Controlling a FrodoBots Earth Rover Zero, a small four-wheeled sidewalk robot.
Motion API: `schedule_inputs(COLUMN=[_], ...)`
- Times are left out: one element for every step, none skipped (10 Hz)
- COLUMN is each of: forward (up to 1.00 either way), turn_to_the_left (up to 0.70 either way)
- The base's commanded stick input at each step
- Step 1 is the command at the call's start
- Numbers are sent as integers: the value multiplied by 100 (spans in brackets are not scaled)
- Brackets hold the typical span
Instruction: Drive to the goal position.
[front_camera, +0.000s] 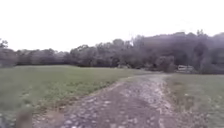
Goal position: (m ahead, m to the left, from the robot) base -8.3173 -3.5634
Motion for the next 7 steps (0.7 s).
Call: schedule_inputs(forward=[100,100,100,100,100,100,100], turn_to_the_left=[-27,-27,-27,-27,-14,0,0])
